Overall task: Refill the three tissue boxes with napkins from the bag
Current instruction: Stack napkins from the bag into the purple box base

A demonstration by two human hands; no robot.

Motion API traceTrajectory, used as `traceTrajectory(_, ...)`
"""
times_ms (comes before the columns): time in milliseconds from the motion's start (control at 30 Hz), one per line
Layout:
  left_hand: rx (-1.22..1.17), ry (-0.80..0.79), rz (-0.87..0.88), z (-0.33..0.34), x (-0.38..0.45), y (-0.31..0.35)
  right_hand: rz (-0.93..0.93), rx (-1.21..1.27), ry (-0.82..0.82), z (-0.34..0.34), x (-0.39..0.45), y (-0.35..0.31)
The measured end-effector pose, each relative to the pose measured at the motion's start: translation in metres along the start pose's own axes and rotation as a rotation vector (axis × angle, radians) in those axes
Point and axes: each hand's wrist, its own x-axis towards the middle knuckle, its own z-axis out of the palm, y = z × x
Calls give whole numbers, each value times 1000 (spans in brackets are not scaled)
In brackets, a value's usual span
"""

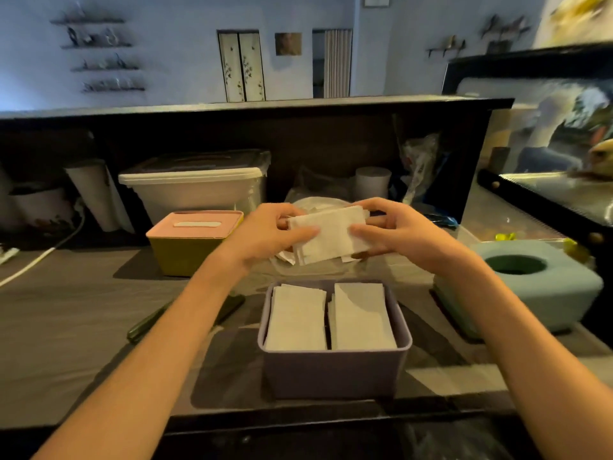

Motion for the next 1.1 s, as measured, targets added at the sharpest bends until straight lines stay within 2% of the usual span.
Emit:
traceTrajectory(100, -41, -59, -100, 7, -22, 20, 93, -37, -45, -8, -14, -15)
traceTrajectory(200, -62, -189, -185, 17, -46, 31, 182, -90, -98, -11, -25, -22)
traceTrajectory(367, -85, -320, -248, 33, -69, 44, 264, -233, -171, -10, -35, -28)
traceTrajectory(567, -161, -272, -306, 45, -78, 45, 284, -388, -132, -8, -37, -34)
traceTrajectory(800, 259, -220, -159, 57, -79, 35, 264, -569, -95, 6, -35, -26)
traceTrajectory(967, 349, -230, -148, 55, -74, 32, 348, -669, -170, 13, -26, -18)
traceTrajectory(1033, 285, -228, -150, 48, -70, 32, 351, -637, -184, 7, -25, -20)
traceTrajectory(1100, 238, -162, -148, 35, -61, 30, 304, -481, -100, 0, -20, -20)
